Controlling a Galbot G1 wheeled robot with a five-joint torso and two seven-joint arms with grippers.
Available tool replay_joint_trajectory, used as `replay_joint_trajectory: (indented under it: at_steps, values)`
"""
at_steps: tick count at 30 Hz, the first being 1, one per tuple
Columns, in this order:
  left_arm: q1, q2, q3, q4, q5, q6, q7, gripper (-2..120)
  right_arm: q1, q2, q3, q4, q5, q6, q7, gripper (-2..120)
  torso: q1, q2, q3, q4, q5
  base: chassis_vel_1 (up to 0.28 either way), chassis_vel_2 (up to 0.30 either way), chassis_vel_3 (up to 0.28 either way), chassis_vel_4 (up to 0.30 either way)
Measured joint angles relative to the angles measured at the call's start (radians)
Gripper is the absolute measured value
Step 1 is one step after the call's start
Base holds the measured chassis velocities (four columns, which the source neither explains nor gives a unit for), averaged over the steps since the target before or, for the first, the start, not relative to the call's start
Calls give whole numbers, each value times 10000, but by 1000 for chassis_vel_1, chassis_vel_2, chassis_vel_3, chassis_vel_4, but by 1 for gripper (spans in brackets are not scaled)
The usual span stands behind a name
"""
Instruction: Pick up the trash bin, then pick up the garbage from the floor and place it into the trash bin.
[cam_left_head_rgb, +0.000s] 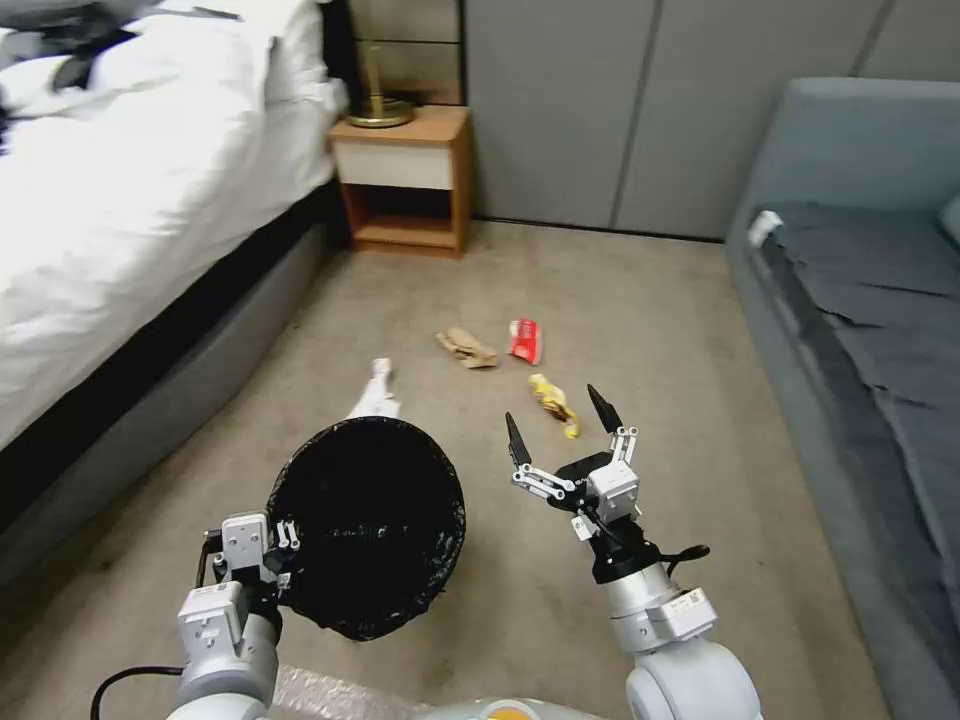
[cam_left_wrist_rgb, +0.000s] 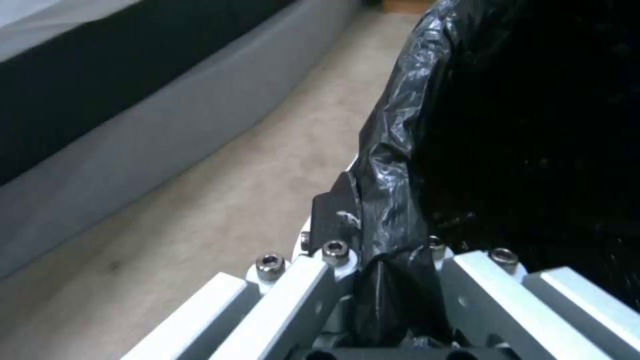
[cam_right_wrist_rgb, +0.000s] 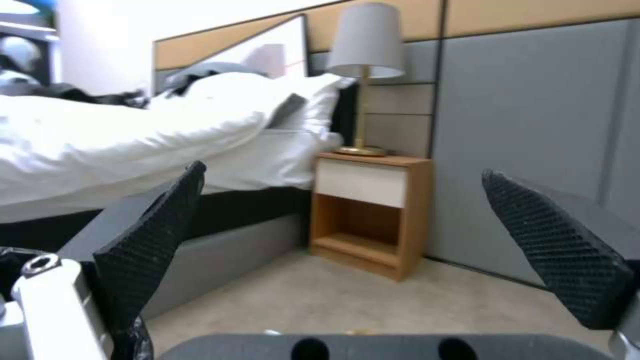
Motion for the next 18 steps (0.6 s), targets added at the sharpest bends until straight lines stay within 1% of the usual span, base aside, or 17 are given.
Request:
replay_joint_trajectory:
  at_steps: [18]
  values:
    - [-22,-7,-49,1,-22,3,3,1,12,15,10,-62,26,52,-34,100,0,0,0,-1,0,121,127,124,125]
